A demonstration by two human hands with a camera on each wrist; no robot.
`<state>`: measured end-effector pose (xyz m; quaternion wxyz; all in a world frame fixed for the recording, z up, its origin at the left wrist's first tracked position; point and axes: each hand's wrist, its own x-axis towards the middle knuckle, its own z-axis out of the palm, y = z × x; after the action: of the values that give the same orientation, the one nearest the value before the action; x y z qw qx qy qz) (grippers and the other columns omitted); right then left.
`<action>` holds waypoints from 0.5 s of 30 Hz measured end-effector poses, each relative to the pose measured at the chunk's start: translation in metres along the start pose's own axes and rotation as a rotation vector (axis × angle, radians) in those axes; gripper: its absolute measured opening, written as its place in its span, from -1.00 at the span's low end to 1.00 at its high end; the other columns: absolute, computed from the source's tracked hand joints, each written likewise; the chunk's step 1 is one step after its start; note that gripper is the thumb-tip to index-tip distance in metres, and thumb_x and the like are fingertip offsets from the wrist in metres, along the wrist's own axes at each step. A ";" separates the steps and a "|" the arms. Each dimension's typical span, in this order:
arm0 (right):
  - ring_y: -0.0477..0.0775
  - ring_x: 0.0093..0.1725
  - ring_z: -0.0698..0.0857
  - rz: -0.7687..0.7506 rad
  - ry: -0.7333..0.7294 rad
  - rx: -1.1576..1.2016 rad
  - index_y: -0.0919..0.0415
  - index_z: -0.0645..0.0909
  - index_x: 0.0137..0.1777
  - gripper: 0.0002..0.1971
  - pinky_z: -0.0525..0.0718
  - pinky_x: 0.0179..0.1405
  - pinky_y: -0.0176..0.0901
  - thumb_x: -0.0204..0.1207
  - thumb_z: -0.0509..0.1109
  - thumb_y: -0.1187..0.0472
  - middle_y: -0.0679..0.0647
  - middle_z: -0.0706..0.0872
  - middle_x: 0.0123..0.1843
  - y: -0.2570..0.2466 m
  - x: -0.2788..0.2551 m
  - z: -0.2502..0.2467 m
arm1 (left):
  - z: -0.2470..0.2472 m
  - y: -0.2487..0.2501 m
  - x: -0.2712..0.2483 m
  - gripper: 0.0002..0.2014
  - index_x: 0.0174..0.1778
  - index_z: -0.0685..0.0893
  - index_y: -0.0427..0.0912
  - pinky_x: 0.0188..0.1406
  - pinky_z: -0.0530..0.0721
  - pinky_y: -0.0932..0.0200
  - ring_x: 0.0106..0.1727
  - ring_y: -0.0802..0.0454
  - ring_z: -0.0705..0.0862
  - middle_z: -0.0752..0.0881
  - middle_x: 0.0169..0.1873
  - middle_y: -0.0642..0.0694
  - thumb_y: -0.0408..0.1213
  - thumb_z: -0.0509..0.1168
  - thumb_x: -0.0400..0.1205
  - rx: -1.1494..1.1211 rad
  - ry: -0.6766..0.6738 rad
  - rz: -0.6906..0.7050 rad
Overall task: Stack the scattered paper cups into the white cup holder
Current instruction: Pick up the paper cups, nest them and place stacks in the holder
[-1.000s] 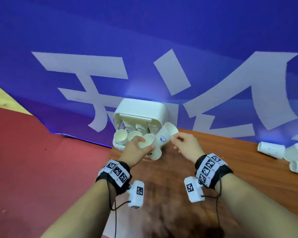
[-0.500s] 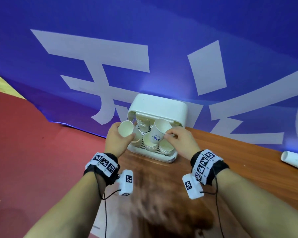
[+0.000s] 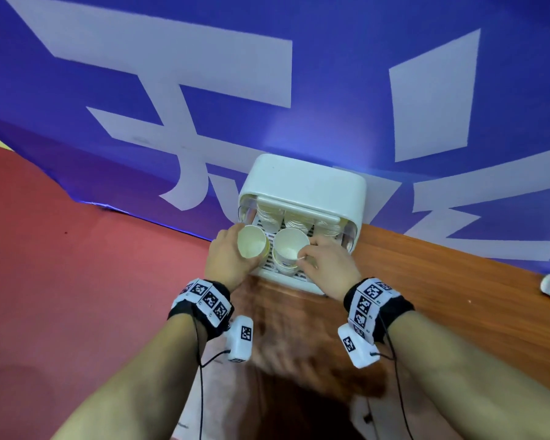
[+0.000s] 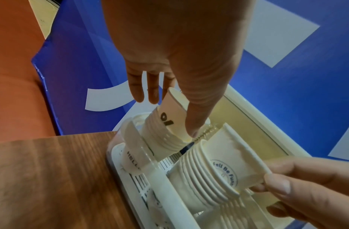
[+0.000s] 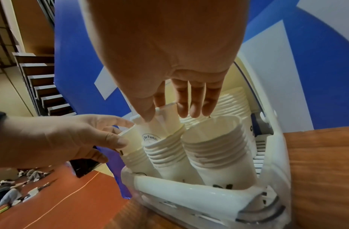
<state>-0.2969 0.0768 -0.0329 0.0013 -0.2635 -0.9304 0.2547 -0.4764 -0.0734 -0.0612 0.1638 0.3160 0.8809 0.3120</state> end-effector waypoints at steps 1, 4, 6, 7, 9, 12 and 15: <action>0.08 0.22 0.50 0.000 -0.020 -0.027 0.03 0.72 0.11 -0.76 0.49 0.07 -0.08 0.62 0.30 -0.04 -0.01 0.56 0.14 0.001 0.001 0.004 | 0.002 -0.001 0.001 -0.20 0.43 0.45 0.07 0.16 0.58 -0.07 0.17 -0.12 0.55 0.58 0.11 -0.09 0.13 0.58 0.29 0.013 -0.004 0.012; 0.14 0.37 0.43 0.004 -0.049 -0.075 0.01 0.69 0.21 -0.71 0.42 0.27 -0.01 0.58 0.34 -0.06 0.01 0.54 0.32 0.002 0.004 0.012 | 0.011 -0.004 0.005 -0.13 0.53 0.37 0.15 0.20 0.53 -0.02 0.18 -0.07 0.52 0.60 0.10 -0.03 0.15 0.57 0.30 0.048 -0.046 0.055; 0.13 0.45 0.39 0.000 -0.048 -0.069 -0.01 0.54 0.42 -0.57 0.37 0.38 0.02 0.57 0.34 -0.06 -0.01 0.48 0.44 0.002 0.006 0.015 | 0.018 -0.009 0.007 -0.14 0.52 0.30 0.33 0.22 0.55 -0.04 0.19 -0.11 0.53 0.62 0.09 -0.02 0.23 0.50 0.28 0.061 -0.097 0.039; 0.12 0.49 0.37 0.002 -0.043 -0.059 -0.01 0.43 0.52 -0.48 0.34 0.42 0.01 0.57 0.34 -0.05 -0.02 0.46 0.48 0.001 0.006 0.016 | 0.020 -0.011 0.009 -0.14 0.51 0.26 0.39 0.23 0.56 -0.07 0.18 -0.13 0.54 0.62 0.08 -0.03 0.24 0.47 0.28 0.062 -0.119 0.021; 0.09 0.55 0.31 0.025 -0.039 -0.048 0.01 0.26 0.62 -0.37 0.27 0.49 -0.01 0.58 0.33 -0.06 -0.05 0.40 0.56 0.000 0.008 0.017 | 0.025 -0.016 0.010 -0.12 0.53 0.18 0.46 0.23 0.58 -0.12 0.13 -0.14 0.53 0.63 0.08 -0.03 0.24 0.44 0.30 0.060 -0.150 -0.004; 0.07 0.59 0.23 0.054 -0.067 -0.068 0.05 0.15 0.67 -0.32 0.21 0.53 -0.02 0.61 0.29 -0.08 -0.04 0.35 0.60 0.000 0.009 0.021 | 0.026 -0.016 0.011 -0.09 0.56 0.07 0.51 0.19 0.59 -0.16 0.07 -0.15 0.53 0.65 0.09 0.00 0.27 0.40 0.32 0.057 -0.170 -0.021; 0.06 0.60 0.21 0.062 -0.076 -0.065 0.06 0.14 0.68 -0.30 0.21 0.54 -0.01 0.61 0.29 -0.08 -0.04 0.34 0.60 0.001 0.010 0.022 | 0.023 -0.013 0.010 -0.04 0.58 -0.03 0.51 0.17 0.56 -0.11 0.05 -0.18 0.54 0.65 0.02 -0.08 0.22 0.41 0.34 0.042 -0.206 -0.013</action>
<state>-0.3074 0.0720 -0.0542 -0.0507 -0.2824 -0.9289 0.2341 -0.4789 -0.0641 -0.0874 0.2489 0.3440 0.8679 0.2580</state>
